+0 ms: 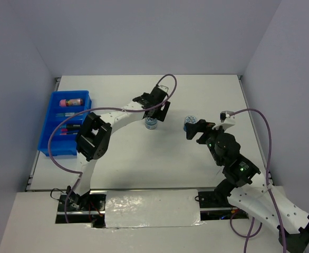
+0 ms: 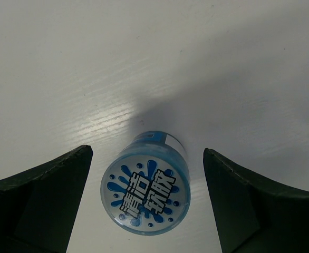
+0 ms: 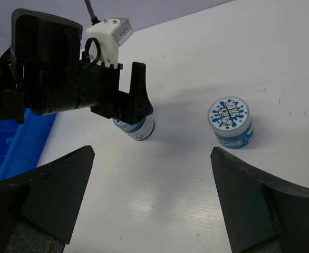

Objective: Sort the stationery into containers
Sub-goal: Pick up the stationery from the center of the board.

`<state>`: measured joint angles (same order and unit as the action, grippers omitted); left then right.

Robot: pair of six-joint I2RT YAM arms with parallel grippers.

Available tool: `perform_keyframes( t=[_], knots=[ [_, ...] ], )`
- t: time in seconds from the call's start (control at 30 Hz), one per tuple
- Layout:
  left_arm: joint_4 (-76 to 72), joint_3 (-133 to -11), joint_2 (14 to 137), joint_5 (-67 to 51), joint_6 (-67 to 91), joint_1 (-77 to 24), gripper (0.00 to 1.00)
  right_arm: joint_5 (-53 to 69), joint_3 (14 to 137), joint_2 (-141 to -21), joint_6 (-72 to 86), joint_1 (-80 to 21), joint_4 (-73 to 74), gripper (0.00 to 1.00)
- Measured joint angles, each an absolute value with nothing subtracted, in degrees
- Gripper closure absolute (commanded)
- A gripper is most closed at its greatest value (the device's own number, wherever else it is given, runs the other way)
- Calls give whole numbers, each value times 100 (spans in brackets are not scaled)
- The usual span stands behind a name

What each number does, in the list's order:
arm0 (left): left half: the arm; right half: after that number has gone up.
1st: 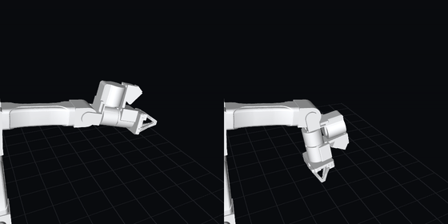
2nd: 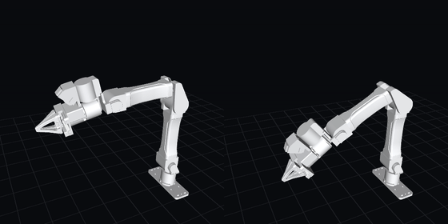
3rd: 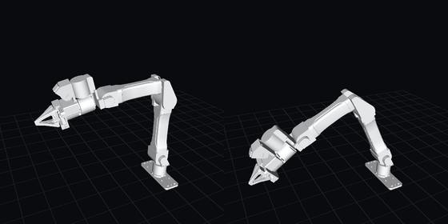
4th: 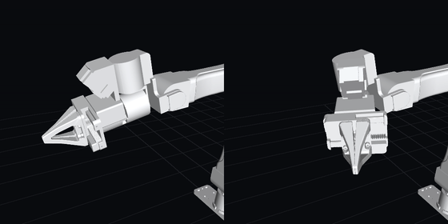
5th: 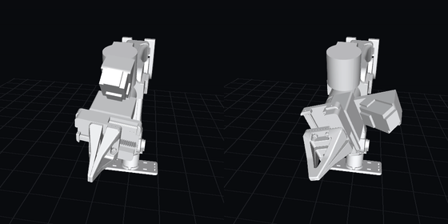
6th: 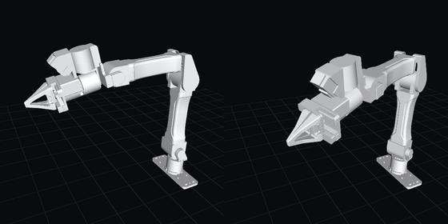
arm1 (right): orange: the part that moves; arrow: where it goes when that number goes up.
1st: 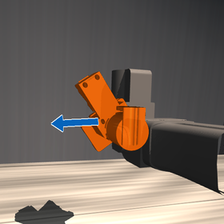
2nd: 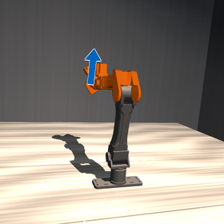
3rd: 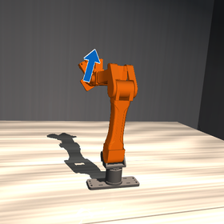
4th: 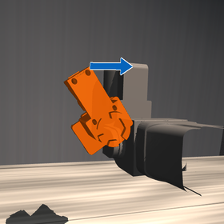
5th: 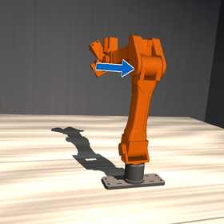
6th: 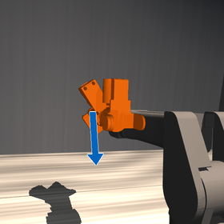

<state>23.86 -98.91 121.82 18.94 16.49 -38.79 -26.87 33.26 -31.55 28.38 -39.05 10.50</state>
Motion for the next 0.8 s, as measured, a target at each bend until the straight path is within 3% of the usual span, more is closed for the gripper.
perform_keyframes(
  t=[0.3,0.43,0.47,0.53,0.57,0.6,0.8],
  knots=[
    [2480,-9699,12075,1881,1675,-3883,1,-2578,3326,-3223,2797,-3905,1035,0],
    [2491,-9592,12044,1852,1715,-3879,32,-2565,3326,-3223,2775,-3905,1033,0],
    [2486,-9588,12044,1837,1721,-3865,49,-2565,3326,-3223,2764,-3905,1033,0],
    [2502,-9588,12027,1782,1702,-3844,72,-2565,3326,-3223,2759,-3905,1033,0],
    [2512,-9588,12025,1750,1737,-3828,92,-2563,3326,-3223,2757,-3905,1035,0],
    [2528,-9588,12020,1715,1782,-3806,100,-2565,3326,-3223,2757,-3905,1033,0],
    [2709,-9122,11467,1756,2115,-3562,100,-2558,3326,-3221,2751,-3905,1033,0]
  ],
)
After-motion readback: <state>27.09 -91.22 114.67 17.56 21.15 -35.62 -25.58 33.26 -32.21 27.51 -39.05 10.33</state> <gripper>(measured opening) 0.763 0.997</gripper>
